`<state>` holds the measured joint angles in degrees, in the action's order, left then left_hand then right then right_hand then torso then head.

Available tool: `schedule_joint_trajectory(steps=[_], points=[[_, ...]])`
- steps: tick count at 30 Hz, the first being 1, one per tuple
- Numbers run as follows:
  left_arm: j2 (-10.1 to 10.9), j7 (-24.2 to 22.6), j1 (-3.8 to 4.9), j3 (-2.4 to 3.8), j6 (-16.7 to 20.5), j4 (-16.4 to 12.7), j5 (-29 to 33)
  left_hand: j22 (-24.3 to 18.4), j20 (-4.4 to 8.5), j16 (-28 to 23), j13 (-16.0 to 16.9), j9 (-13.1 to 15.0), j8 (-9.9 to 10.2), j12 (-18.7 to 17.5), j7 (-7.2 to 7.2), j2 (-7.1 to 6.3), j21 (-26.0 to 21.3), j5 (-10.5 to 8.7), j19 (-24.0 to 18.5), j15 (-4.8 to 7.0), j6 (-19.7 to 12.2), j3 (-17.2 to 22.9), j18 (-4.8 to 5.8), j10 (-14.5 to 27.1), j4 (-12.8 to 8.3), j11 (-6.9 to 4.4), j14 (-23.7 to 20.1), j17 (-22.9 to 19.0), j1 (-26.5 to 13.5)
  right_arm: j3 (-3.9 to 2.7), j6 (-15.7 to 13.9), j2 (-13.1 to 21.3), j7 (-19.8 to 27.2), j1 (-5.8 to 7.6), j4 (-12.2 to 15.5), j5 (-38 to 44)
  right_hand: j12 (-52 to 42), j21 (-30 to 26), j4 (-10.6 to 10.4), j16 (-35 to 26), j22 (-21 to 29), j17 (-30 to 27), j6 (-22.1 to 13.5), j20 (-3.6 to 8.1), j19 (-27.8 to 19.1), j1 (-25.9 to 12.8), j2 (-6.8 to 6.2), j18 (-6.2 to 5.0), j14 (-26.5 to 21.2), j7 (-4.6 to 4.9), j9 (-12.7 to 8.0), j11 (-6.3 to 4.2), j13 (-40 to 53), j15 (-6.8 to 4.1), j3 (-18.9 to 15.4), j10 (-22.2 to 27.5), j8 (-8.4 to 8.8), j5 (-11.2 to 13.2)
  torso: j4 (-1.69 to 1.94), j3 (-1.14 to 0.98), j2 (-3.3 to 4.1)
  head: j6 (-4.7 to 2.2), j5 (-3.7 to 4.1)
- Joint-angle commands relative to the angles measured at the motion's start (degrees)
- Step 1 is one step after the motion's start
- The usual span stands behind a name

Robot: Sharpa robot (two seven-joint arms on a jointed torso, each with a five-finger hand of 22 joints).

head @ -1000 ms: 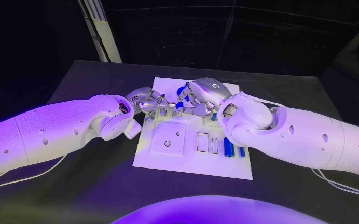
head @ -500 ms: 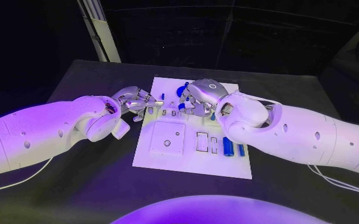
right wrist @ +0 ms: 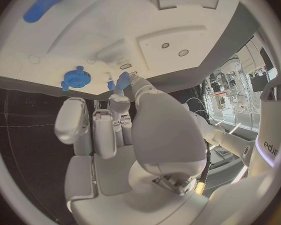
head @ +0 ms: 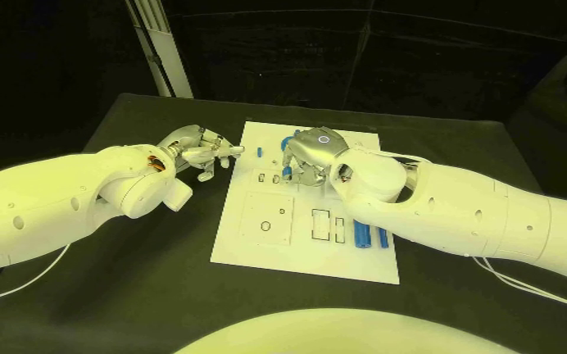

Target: Assemble the parts on the task board

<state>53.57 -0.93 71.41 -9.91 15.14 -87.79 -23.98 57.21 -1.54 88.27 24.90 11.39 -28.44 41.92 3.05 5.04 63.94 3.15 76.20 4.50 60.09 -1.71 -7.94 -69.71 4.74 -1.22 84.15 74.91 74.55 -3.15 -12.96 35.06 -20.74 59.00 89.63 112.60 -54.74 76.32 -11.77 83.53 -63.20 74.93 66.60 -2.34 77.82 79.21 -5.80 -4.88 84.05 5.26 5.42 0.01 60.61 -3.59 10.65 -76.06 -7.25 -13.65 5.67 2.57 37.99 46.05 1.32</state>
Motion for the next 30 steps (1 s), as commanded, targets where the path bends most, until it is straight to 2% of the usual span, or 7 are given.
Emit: schedule_joint_trajectory(steps=[1, 3, 7, 11, 16, 23, 30], points=[[0.16, -3.48, 0.25, 0.04, 2.14, -0.06, 3.32, -0.08, 0.02, -0.3, -0.09, -0.09, -0.09, -0.38, -0.35, -0.65, -0.2, 0.12, -0.44, 0.31, -0.07, 0.29, 0.65, 0.19, 0.04, -0.1, 4.93, 11.07, 0.01, -0.02, 3.94, -0.53, -1.99, 0.14, -0.26, 4.29, 0.24, 0.41, -0.03, 0.17, -0.13, 7.02, 0.89, -0.09, 0.34, 0.17, 0.58, -0.29, 4.14, -0.73, 0.14, -0.09, -0.01, -0.29, 0.31, -0.21, -0.06, 0.18, 0.01, -0.01, 0.03, 0.11, -0.09], [0.24, -3.76, 0.35, 0.04, 2.4, -0.04, 3.78, -0.24, 0.01, -0.36, -0.12, -0.11, -0.06, -0.44, -0.34, -0.7, -0.35, 0.13, -0.53, 0.31, -0.11, 0.36, 0.61, 0.23, 0.02, -0.09, 4.9, 10.97, 0.04, -0.02, 4.79, -0.93, -2.22, 0.15, -0.46, 4.62, 0.22, 0.43, -0.03, 0.17, -0.16, 7.02, 0.89, -0.09, 0.36, 0.17, 0.58, -0.28, 4.14, -0.73, 0.14, -0.09, 0.01, -0.29, 0.31, -0.21, -0.06, 0.19, -0.04, -0.08, 0.09, 0.08, -0.17], [0.27, -4.16, 0.55, 0.04, 2.7, -0.02, 4.3, -0.24, 0.01, -0.36, -0.12, -0.11, -0.06, -0.44, -0.34, -0.7, -0.35, 0.13, -0.53, 0.31, -0.11, 0.36, 0.61, 0.23, 0.02, -0.09, 4.9, 10.97, 0.04, 0.01, 7.08, -1.94, -2.72, 0.19, -1.12, 5.08, 0.08, 0.5, 0.0, 0.21, -0.31, 7.08, 0.92, -0.1, 0.42, 0.21, 0.63, -0.25, 4.15, -0.74, 0.15, -0.11, 0.15, -0.29, 0.39, -0.3, -0.07, 0.31, -0.07, -0.09, 0.07, 0.19, -0.26], [0.24, -4.34, 0.69, 0.04, 2.79, -0.01, 4.46, -0.24, 0.01, -0.36, -0.12, -0.11, -0.06, -0.44, -0.34, -0.7, -0.35, 0.13, -0.53, 0.31, -0.11, 0.36, 0.61, 0.23, 0.02, -0.09, 4.9, 10.97, 0.04, 0.06, 8.23, -2.55, -2.97, 0.22, -1.56, 5.4, 0.08, 0.5, 0.0, 0.21, -0.31, 7.08, 0.92, -0.1, 0.42, 0.21, 0.63, -0.25, 4.15, -0.74, 0.15, -0.11, 0.15, -0.29, 0.39, -0.3, -0.07, 0.31, -0.04, -0.08, 0.06, 0.3, -0.31], [0.2, -4.45, 0.78, 0.04, 2.84, 0.03, 4.61, -0.38, 0.01, -0.43, -0.16, -0.13, -0.02, -0.51, -0.32, -0.75, -0.48, 0.13, -0.62, 0.3, -0.14, 0.43, 0.58, 0.28, 0.0, -0.07, 4.87, 10.83, 0.05, 0.11, 9.44, -3.19, -3.05, 0.24, -2.08, 5.58, 0.15, 0.48, 0.0, 0.15, -0.28, 7.01, 0.92, -0.11, 0.4, 0.2, 0.67, -0.26, 4.14, -0.74, 0.15, -0.1, 0.1, -0.3, 0.43, -0.28, -0.07, 0.38, -0.11, -0.2, 0.02, 0.34, -0.43], [0.11, -4.57, 0.86, 0.04, 2.85, 0.08, 4.83, -0.38, 0.01, -0.43, -0.16, -0.13, -0.02, -0.51, -0.32, -0.75, -0.48, 0.13, -0.62, 0.3, -0.14, 0.43, 0.58, 0.28, 0.0, -0.07, 4.87, 10.83, 0.05, 0.24, 10.89, -3.86, -3.08, 0.27, -2.71, 5.68, 0.11, 0.48, -0.04, 0.15, -0.31, 7.02, 0.91, -0.12, 0.39, 0.09, 0.74, -0.25, 4.13, -0.72, 0.16, -0.08, 0.18, -0.29, 0.5, -0.34, -0.06, 0.7, -0.08, -0.18, 0.04, 0.4, -0.53], [0.04, -4.57, 0.9, 0.04, 2.84, 0.1, 4.87, -0.38, 0.01, -0.43, -0.16, -0.13, -0.02, -0.51, -0.32, -0.75, -0.48, 0.13, -0.62, 0.3, -0.14, 0.43, 0.58, 0.28, 0.0, -0.07, 4.87, 10.83, 0.05, 1.2, 11.37, -4.18, -3.15, 0.48, -3.05, 5.71, 0.15, 0.47, -0.05, 0.15, -0.3, 7.03, 0.9, -0.13, 0.37, -0.05, 0.78, -0.25, 4.13, -0.7, 0.16, -0.06, 0.23, -0.27, 0.58, -0.37, -0.04, 1.16, -0.18, -0.2, 0.06, 0.47, -0.54]])
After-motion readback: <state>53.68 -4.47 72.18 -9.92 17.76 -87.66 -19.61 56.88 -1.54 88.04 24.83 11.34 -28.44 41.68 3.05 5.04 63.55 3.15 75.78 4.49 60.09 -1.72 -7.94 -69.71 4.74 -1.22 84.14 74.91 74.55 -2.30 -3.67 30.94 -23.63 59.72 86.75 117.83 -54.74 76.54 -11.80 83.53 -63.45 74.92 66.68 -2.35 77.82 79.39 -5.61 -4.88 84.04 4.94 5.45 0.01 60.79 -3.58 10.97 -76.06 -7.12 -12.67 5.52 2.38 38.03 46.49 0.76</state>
